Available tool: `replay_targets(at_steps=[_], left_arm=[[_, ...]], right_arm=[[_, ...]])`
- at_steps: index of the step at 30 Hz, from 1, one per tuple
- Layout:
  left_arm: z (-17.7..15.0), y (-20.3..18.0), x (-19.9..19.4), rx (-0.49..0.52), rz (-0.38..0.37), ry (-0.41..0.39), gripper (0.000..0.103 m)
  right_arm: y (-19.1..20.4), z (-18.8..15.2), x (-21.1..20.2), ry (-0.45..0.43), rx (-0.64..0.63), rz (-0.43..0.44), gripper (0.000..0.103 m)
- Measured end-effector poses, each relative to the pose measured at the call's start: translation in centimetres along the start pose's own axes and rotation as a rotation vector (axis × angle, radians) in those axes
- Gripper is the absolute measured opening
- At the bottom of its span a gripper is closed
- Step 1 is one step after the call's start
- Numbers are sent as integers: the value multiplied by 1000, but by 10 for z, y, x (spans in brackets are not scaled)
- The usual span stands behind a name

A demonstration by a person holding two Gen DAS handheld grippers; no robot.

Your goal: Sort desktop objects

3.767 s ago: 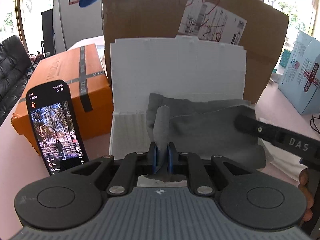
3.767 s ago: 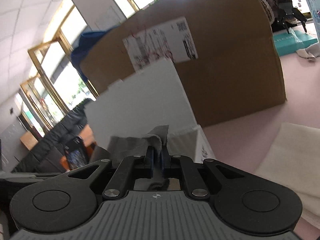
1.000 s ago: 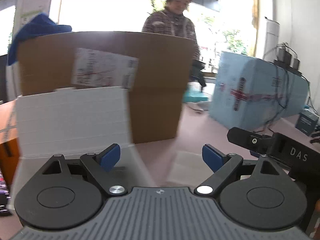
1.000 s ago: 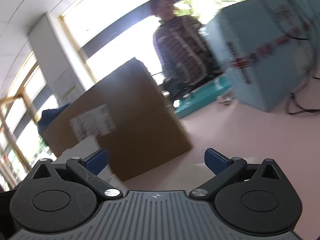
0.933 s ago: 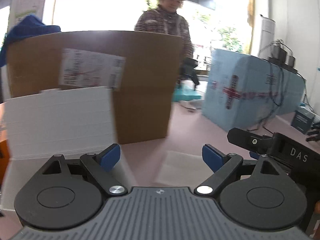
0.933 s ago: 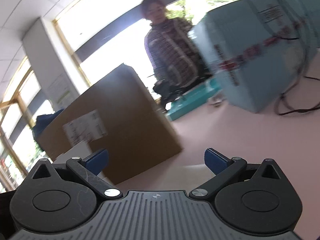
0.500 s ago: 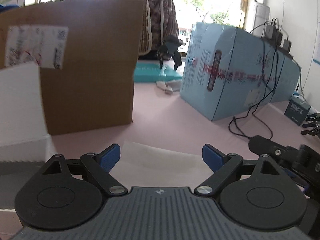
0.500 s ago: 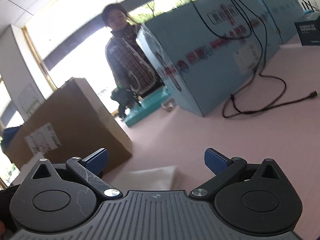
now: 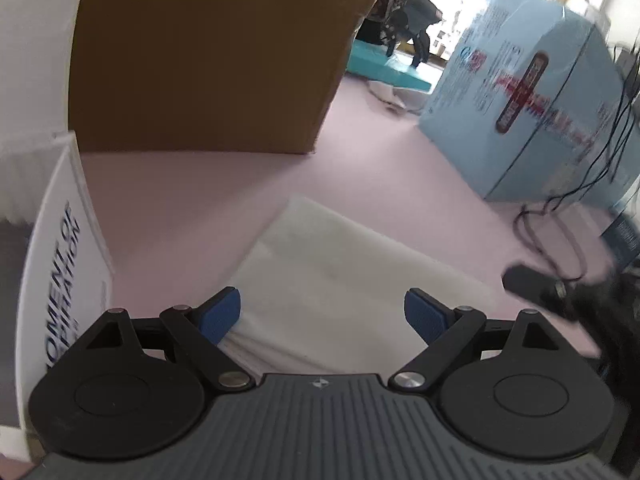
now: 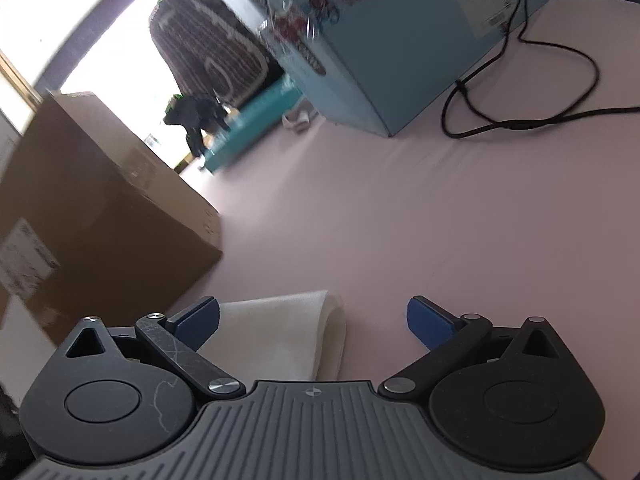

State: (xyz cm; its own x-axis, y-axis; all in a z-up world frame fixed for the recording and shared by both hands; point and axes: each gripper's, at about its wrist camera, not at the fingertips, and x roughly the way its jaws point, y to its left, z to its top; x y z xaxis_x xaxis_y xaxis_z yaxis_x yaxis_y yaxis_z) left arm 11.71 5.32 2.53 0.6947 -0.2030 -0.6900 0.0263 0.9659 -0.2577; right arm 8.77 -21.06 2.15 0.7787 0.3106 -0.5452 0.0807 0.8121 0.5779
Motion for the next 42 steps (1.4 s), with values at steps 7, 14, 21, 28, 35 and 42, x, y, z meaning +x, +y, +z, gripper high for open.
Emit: replay_targets(at_steps=[7, 14, 21, 28, 35, 42], left_arm=[[-16, -24, 12, 180, 86, -40, 91], [-20, -25, 12, 217, 97, -56, 91], [-21, -24, 10, 216, 87, -66, 91], [-10, -14, 3, 127, -25, -23, 91], [4, 14, 3, -131, -135, 60, 91], [2, 5, 10, -62, -166, 37, 97]], right_arm=[[9, -10, 9, 18, -192, 41, 86], [-3, -9, 12, 57, -172, 118, 54], [-14, -4, 10, 68, -134, 136, 10], [-19, 5, 2, 49, -214, 54, 7], [-25, 14, -5, 32, -289, -23, 7], [-24, 12, 0, 47, -313, -3, 7]])
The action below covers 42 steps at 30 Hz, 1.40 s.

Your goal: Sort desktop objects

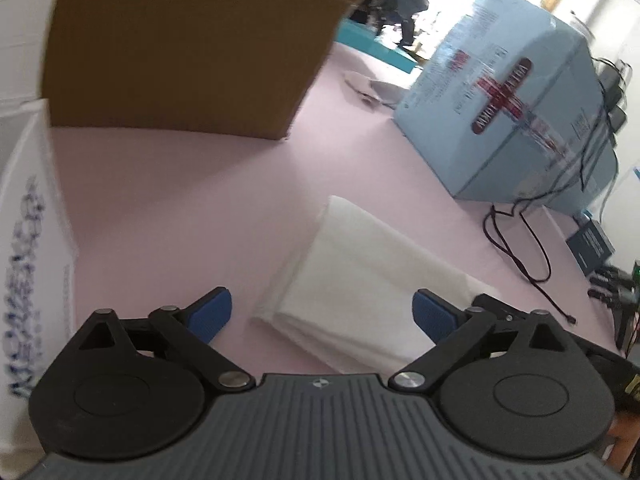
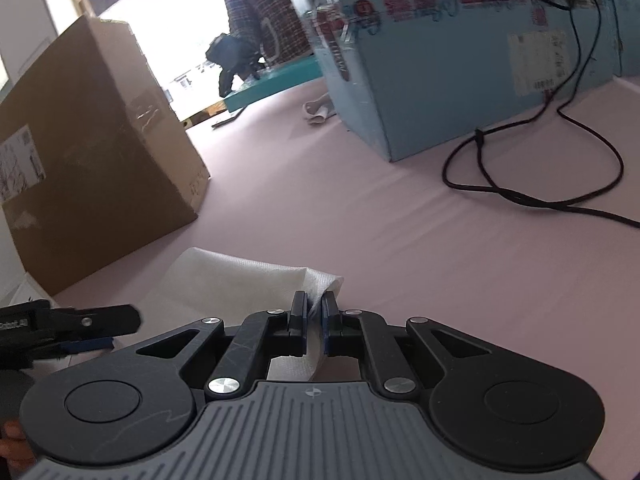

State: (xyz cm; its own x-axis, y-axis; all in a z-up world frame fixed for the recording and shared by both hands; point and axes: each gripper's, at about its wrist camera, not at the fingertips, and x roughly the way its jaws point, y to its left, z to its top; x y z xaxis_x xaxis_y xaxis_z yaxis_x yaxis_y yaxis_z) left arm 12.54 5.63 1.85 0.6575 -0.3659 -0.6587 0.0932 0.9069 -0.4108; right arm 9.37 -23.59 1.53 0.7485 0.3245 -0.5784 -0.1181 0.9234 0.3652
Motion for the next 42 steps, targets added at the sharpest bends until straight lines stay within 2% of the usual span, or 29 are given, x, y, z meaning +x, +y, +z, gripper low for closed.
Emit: replay_targets(at_steps=[3, 5, 6, 7, 9, 13, 17, 24, 32, 38, 42], left_arm=[[2, 3, 3, -11, -65, 11, 96], [5, 12, 3, -67, -128, 23, 88], [6, 16, 3, -92, -155, 32, 74], [6, 18, 4, -109, -173, 45, 53], [4, 16, 6, -105, -165, 67, 28], [2, 12, 6, -91, -125, 58, 16], [-1, 7, 3, -56, -93, 39, 10], [-15, -25, -12, 156, -3, -90, 7], [-16, -33, -28, 216, 24, -168, 7], [-20, -45, -56, 241, 26, -238, 7], [-22, -46, -82, 246, 30, -281, 7]], right_arm=[[3, -2, 2, 3, -8, 15, 7], [5, -2, 2, 1, -19, 16, 7], [5, -2, 2, 1, -19, 17, 7], [5, -2, 2, 0, -19, 18, 7], [5, -2, 2, 1, -18, 22, 7], [6, -3, 2, 2, -24, 28, 7], [7, -3, 2, 4, -25, 35, 7], [8, -1, -2, -25, -22, 42, 7], [14, 4, -23, -125, -15, 84, 7], [23, 8, -43, -218, -11, 120, 6], [42, 10, -60, -292, -43, 139, 6]])
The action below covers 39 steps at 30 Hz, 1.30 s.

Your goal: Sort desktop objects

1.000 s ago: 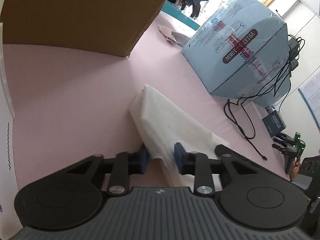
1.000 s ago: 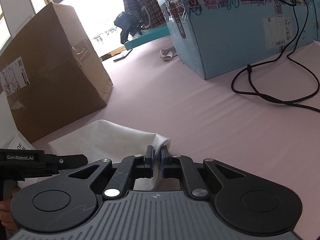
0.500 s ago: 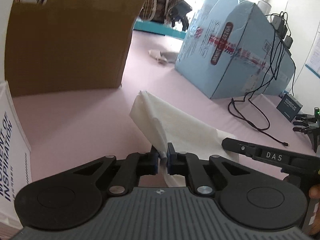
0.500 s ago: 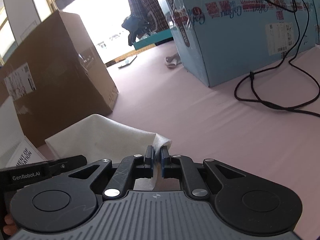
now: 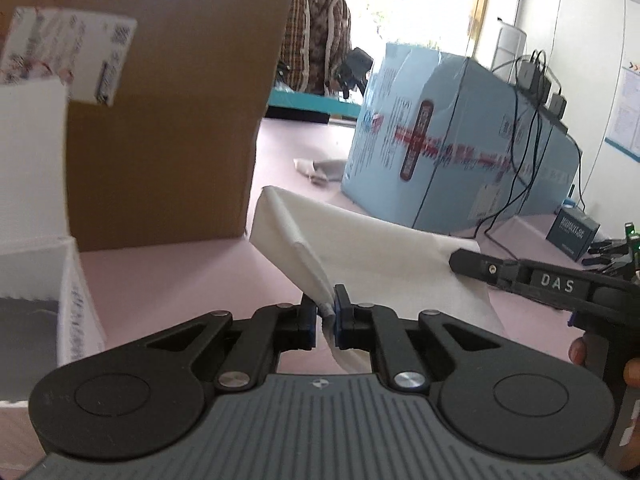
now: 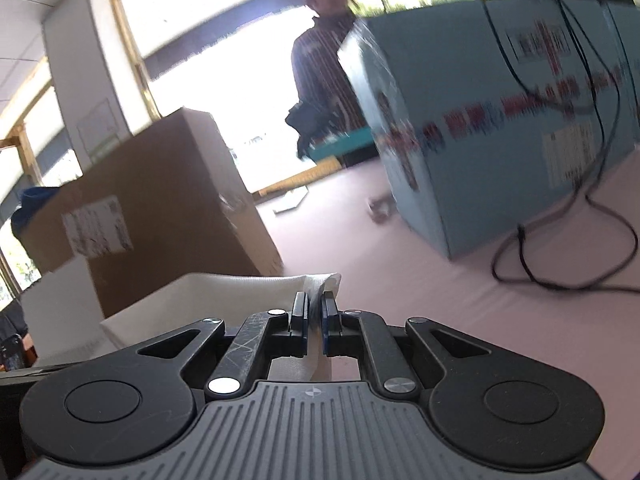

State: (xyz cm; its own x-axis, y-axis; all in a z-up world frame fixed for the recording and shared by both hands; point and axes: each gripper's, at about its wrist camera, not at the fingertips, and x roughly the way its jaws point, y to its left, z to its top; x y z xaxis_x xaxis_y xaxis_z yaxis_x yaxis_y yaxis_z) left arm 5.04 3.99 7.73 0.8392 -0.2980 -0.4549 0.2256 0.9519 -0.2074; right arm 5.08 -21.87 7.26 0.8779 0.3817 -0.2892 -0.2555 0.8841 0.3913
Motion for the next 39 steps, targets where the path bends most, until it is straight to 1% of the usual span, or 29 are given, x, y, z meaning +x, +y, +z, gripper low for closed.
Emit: replay_targets(at_steps=[5, 7, 10, 13, 17, 21, 25, 29, 32, 35, 39], left_arm=[[9, 17, -46, 21, 51, -78, 7], [12, 32, -64, 5, 76, -95, 7], [15, 54, -88, -26, 122, -107, 7], [14, 76, -110, -55, 166, -121, 7], [8, 111, -138, -91, 229, -133, 7], [0, 140, -153, -127, 276, -121, 7], [-6, 164, -154, -170, 311, -81, 7], [-14, 181, -148, -207, 328, -40, 8], [-18, 189, -143, -224, 323, -21, 8], [-18, 196, -136, -242, 312, 18, 9], [-20, 198, -133, -232, 303, 39, 11]], right_arm=[[46, 9, -6, -54, -90, 82, 6], [70, 11, -4, -63, -136, 113, 6], [101, 11, 1, -63, -168, 168, 6], [133, 9, 12, -51, -192, 216, 6], [174, -1, 32, -19, -237, 258, 6], [212, -15, 51, 14, -272, 286, 6], [242, -28, 76, 54, -294, 282, 6], [259, -42, 95, 96, -322, 263, 6], [263, -50, 108, 130, -340, 225, 6], [265, -56, 120, 178, -345, 185, 6], [264, -57, 122, 213, -352, 165, 6]])
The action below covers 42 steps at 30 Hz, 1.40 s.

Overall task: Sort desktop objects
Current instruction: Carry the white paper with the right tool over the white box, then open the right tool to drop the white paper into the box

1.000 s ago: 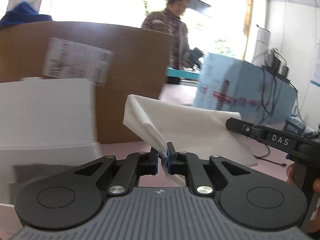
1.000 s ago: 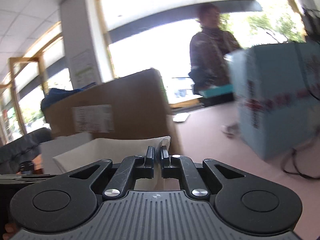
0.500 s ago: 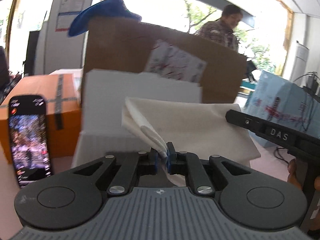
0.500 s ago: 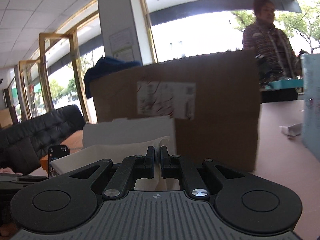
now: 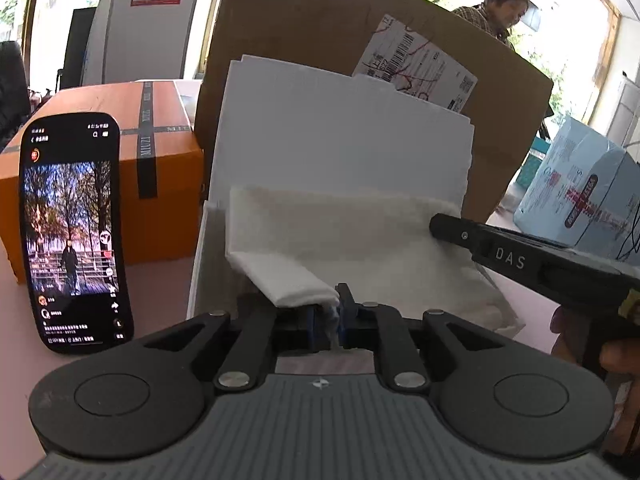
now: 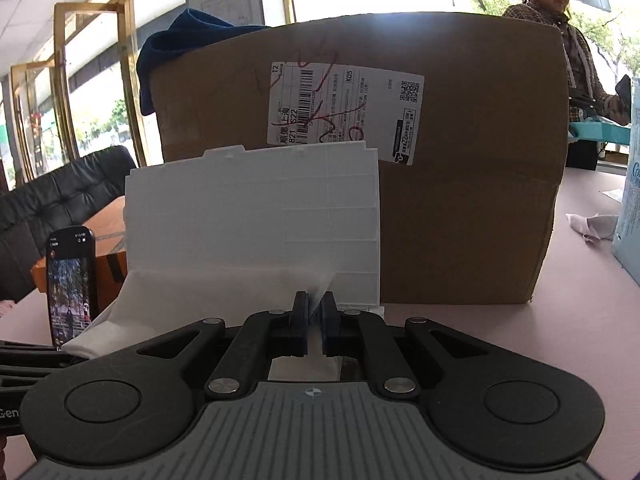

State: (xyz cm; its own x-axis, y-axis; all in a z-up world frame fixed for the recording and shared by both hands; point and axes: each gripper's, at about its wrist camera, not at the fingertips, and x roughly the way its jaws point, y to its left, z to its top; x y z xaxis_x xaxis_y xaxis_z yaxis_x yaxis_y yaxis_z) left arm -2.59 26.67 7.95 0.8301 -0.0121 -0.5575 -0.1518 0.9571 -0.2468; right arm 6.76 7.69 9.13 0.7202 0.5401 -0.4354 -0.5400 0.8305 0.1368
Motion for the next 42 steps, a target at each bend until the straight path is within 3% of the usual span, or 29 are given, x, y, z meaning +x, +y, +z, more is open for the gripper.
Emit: replay_targets(at_steps=[6, 8, 10, 11, 12, 13, 18, 20, 21, 22, 23, 24, 25, 30, 36, 42], left_arm=[[2, 3, -4, -10, -19, 28, 14], [2, 1, -8, 5, -18, 40, 27], [4, 2, -16, 4, -20, 28, 63], [6, 2, -21, 1, -21, 19, 71], [8, 3, -28, 1, -17, -4, 79], [11, 5, -38, 3, -9, -38, 79], [30, 10, -70, 4, 14, -167, 81], [40, 10, -67, -19, 11, -172, 77], [44, 9, -61, -21, 5, -159, 64], [48, 8, -54, -23, -2, -146, 47], [52, 7, -45, -21, -2, -124, 40], [55, 6, -34, -17, 5, -95, 23], [57, 4, -22, -13, 12, -67, 11], [58, 2, 21, 1, 6, 23, 9], [48, 9, 44, 9, -38, 142, 9], [40, 8, 64, 41, 6, 226, 5]], right_arm=[[-2, 2, -4, 49, 2, -10, 6], [-4, 3, -5, 65, 4, -12, 6], [-6, 6, -10, 60, 9, -11, 8], [-7, 7, -14, 52, 13, -9, 12], [-9, 8, -17, 43, 18, -8, 27], [-10, 10, -21, 31, 20, -6, 43], [-5, 21, -40, -48, -16, 19, 44], [0, 24, -44, -67, -34, 38, 43], [4, 25, -40, -53, -36, 49, 37], [7, 26, -36, -38, -38, 61, 22], [10, 26, -32, -23, -40, 72, 14], [13, 27, -27, -10, -42, 80, 8], [15, 26, -21, -2, -43, 77, 8], [17, 26, 7, 53, -36, 84, 6], [16, 16, 30, 206, -11, 151, 6], [26, 7, 55, 341, -50, 84, 6]])
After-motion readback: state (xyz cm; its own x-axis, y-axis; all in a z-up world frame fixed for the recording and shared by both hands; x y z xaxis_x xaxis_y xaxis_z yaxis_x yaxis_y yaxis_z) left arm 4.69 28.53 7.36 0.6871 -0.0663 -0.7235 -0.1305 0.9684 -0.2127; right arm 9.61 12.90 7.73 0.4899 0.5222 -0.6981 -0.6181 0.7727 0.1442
